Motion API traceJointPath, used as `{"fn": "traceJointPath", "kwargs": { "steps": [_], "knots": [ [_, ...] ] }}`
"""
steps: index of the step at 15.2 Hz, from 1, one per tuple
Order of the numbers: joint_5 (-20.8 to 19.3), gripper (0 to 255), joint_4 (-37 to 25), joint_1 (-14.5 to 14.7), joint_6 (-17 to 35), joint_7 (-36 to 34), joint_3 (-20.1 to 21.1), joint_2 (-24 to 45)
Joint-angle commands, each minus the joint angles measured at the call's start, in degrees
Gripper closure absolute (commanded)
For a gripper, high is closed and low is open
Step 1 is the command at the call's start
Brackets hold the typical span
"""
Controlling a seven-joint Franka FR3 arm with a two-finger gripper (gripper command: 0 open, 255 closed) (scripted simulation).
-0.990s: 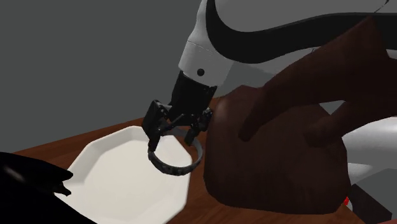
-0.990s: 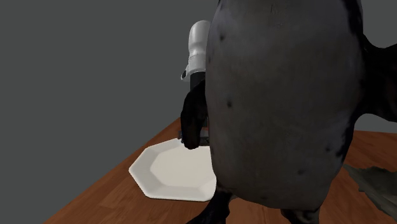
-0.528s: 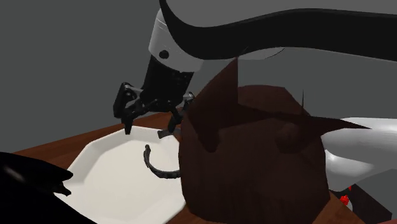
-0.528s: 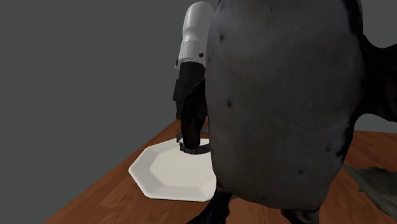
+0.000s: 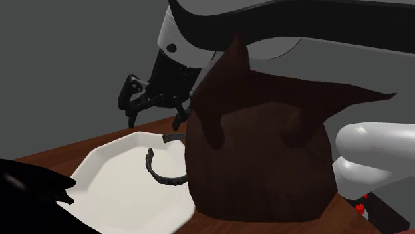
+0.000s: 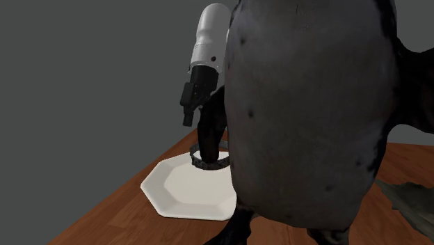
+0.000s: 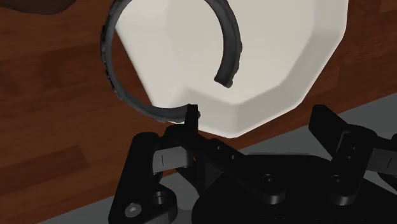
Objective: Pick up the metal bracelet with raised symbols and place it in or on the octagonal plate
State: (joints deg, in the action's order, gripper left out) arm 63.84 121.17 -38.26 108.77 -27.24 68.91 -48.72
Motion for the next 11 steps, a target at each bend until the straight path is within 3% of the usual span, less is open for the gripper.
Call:
{"fn": "traceJointPath", "kwargs": {
  "steps": [1, 4, 5, 6, 8, 9, 10, 11],
  "knots": [
    [-0.17, 0, 1.41, 0.23, -0.11, 0.4, 7.17, -0.57],
    [-0.01, 0, 1.39, 0.16, -0.27, 0.47, 7.14, -0.77],
    [0.59, 255, 2.8, 1.32, 0.25, 0.7, 6.97, -1.36],
    [0.78, 255, 4.04, 3.16, 0.03, 0.25, 5.97, -2.21],
    [2.5, 255, -0.56, -4.54, 3.72, 0.77, 14.4, 0.58],
    [2.48, 255, -2.55, -6.85, 4.15, 0.44, 16.5, 1.33],
    [3.07, 255, -1.94, -6.58, 4.65, 0.7, 16.91, 1.26],
    [3.14, 255, 0.54, -2.75, 4.0, 0.2, 14.22, 0.0]
  ]
}}
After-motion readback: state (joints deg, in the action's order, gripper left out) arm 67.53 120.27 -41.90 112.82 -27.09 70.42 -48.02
